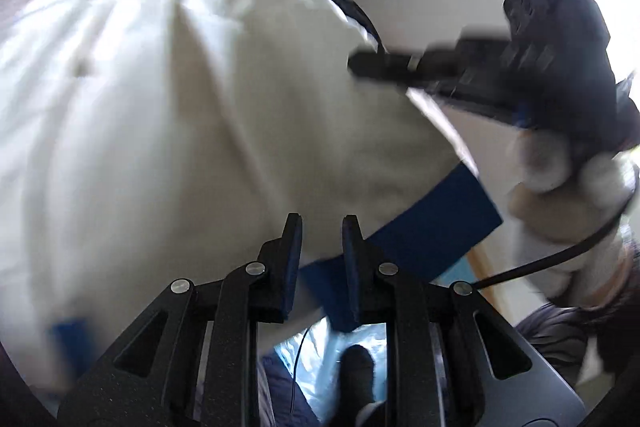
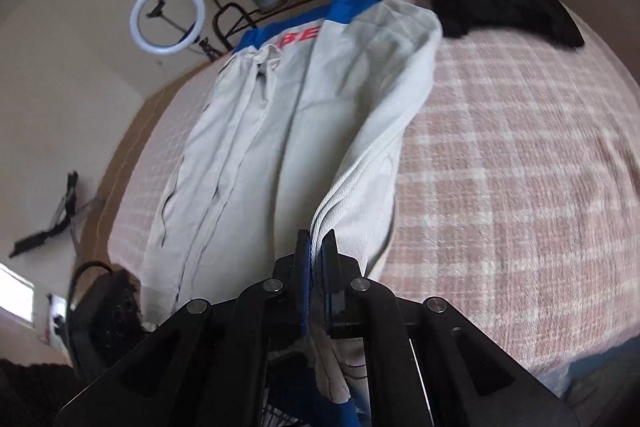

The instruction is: Fold large clothes

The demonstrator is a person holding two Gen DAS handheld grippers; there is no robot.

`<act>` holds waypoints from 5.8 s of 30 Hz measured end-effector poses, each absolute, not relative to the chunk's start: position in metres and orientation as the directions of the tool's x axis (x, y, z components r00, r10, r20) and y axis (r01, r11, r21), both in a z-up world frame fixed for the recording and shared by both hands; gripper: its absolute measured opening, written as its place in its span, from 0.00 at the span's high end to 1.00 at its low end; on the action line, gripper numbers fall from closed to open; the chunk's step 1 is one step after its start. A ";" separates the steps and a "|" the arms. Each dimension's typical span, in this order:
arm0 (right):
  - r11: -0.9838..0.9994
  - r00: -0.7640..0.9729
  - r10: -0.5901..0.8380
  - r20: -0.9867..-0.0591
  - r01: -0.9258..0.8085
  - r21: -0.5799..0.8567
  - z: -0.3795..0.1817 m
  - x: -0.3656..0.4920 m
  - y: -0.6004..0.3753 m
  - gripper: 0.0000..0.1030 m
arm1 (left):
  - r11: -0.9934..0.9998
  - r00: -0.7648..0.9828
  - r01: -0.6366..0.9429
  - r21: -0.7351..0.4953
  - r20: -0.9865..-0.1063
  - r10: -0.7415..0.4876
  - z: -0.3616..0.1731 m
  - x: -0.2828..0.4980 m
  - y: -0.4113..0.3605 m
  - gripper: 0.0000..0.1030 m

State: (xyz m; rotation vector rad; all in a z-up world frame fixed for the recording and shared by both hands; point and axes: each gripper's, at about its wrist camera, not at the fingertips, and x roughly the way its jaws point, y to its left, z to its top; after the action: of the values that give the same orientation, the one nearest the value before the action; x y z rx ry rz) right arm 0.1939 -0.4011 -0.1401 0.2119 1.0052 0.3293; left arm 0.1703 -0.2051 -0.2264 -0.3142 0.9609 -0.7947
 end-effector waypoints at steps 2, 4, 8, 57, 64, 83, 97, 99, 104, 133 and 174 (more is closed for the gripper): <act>0.932 0.475 0.358 -0.803 -0.236 0.276 -0.141 0.198 -0.375 0.96 | 0.699 0.384 0.402 -0.591 -0.584 -0.715 -0.208 0.167 -0.162 0.82; 0.930 0.459 0.343 -0.820 -0.286 0.229 -0.147 0.203 -0.351 0.96 | 0.727 0.455 0.352 -0.590 -0.571 -0.683 -0.191 0.163 -0.121 0.82; 0.928 0.430 0.297 -0.852 -0.341 0.152 -0.168 0.205 -0.320 0.96 | 0.783 0.553 0.290 -0.550 -0.572 -0.606 -0.161 0.188 -0.063 0.82; 0.866 0.468 0.155 -0.870 -0.489 -0.109 -0.202 0.179 -0.261 0.96 | 0.915 0.454 0.303 -0.267 -0.804 -0.385 -0.193 0.585 -0.232 0.91; 0.874 0.440 0.326 -0.836 -0.478 0.089 -0.190 0.177 -0.277 0.92 | 0.913 0.409 0.283 -0.293 -0.825 -0.391 -0.224 0.597 -0.233 0.85; 0.801 0.565 0.589 -0.578 -0.504 0.323 -0.062 0.083 -0.385 0.86 | 0.944 0.726 0.289 -0.158 -0.607 -0.324 -0.025 0.413 -0.085 0.67; 0.866 0.652 0.499 -0.571 -0.404 0.296 -0.015 0.069 -0.395 0.83 | 0.886 0.718 0.395 -0.241 -0.520 -0.462 0.030 0.226 -0.051 0.67; 0.887 0.616 0.461 -0.639 -0.350 0.302 -0.030 0.086 -0.385 0.83 | 0.876 0.697 0.409 -0.257 -0.532 -0.482 0.031 0.209 -0.049 0.67; 0.905 0.492 0.412 -0.767 -0.127 0.405 -0.094 0.138 -0.388 0.83 | 0.874 0.706 0.444 -0.198 -0.523 -0.477 0.044 0.188 -0.044 0.67; 0.933 0.432 0.349 -0.831 -0.245 0.265 -0.178 0.074 -0.405 0.61 | 0.761 0.166 0.384 -0.522 -0.772 -0.613 -0.187 0.184 -0.131 0.46; 0.877 0.491 0.388 -0.780 -0.457 0.148 -0.158 0.046 -0.389 0.99 | 0.724 0.096 0.454 -0.520 -0.779 -0.620 -0.207 0.172 -0.107 0.91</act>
State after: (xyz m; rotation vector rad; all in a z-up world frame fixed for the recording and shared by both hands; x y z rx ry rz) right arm 0.0462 -0.3889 -0.1583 -0.0824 0.9248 0.5133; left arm 0.1715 -0.1070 -0.2072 -0.1605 1.2412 -0.8007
